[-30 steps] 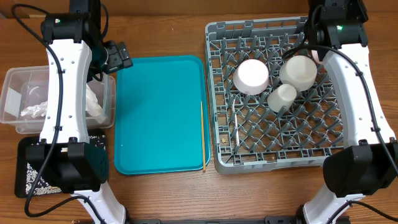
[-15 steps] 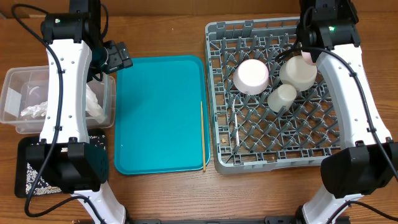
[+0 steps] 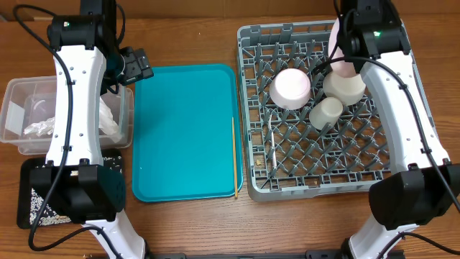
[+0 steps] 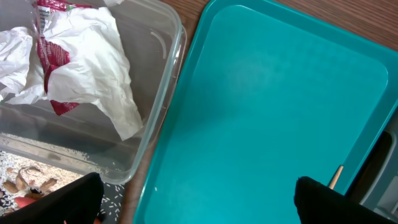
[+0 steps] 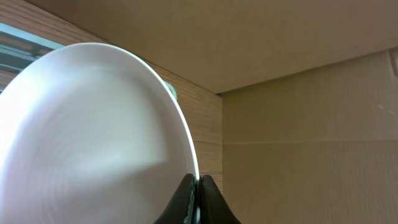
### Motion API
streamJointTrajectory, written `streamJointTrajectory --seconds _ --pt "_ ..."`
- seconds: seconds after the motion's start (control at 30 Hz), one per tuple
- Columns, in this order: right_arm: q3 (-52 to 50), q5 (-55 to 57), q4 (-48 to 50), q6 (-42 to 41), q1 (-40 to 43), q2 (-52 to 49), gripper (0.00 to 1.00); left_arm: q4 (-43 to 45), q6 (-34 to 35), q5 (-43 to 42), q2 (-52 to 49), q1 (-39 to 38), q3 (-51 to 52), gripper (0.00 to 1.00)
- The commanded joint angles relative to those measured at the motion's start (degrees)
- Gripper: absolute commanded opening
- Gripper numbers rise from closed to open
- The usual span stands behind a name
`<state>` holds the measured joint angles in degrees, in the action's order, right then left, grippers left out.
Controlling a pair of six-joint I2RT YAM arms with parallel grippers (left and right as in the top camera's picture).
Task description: Sort waste into correct bins and load items into the dishwasher
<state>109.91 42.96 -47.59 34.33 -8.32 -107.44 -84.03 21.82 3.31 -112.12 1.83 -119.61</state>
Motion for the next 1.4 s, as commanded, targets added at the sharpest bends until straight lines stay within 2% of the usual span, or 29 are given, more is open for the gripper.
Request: streamJointTrajectory --seconds 0.0,0.13,0.47,0.83,0.87,0.9,0.93,1.27,1.33,1.37 --pt "-2.23 -0.66 1.25 1.90 0.00 0.57 0.04 0.04 -1.27 0.72 0.48 0.13 -0.66 1.00" --pt "-4.70 -1.31 4.26 1.95 0.00 0.46 0.04 0.04 -1.27 0.72 0.48 0.13 -0.66 1.00" --pt "-4.96 -3.56 4.68 2.01 0.00 -1.44 0.04 0.04 -1.27 0.72 0.48 0.13 -0.66 1.00" --pt "-4.96 3.39 8.55 6.71 -0.09 -4.79 0.04 0.04 -1.27 0.72 0.48 0.13 -0.66 1.00" --pt "-4.96 3.45 8.24 6.64 -0.35 -4.79 0.07 0.04 -1.27 0.72 0.48 0.13 -0.66 1.00" --pt "-4.96 3.30 8.13 6.60 -0.72 -4.79 0.17 0.04 -1.27 0.72 0.48 0.13 -0.66 1.00" --pt "-4.96 3.30 8.17 6.64 -1.25 -4.79 0.21 0.04 -1.27 0.72 0.48 0.13 -0.66 1.00" --pt "-4.96 3.34 9.84 6.58 -6.71 -4.79 0.22 0.07 -1.27 0.72 0.48 0.13 -0.66 1.00" --pt "-4.94 3.63 10.12 3.67 -6.43 -4.76 0.22 0.04 -1.27 0.72 0.48 0.13 -0.66 1.00" --pt "-4.90 4.24 11.17 -1.36 -5.86 -4.74 0.22 0.04 -1.27 0.70 0.48 0.13 -0.66 1.00"
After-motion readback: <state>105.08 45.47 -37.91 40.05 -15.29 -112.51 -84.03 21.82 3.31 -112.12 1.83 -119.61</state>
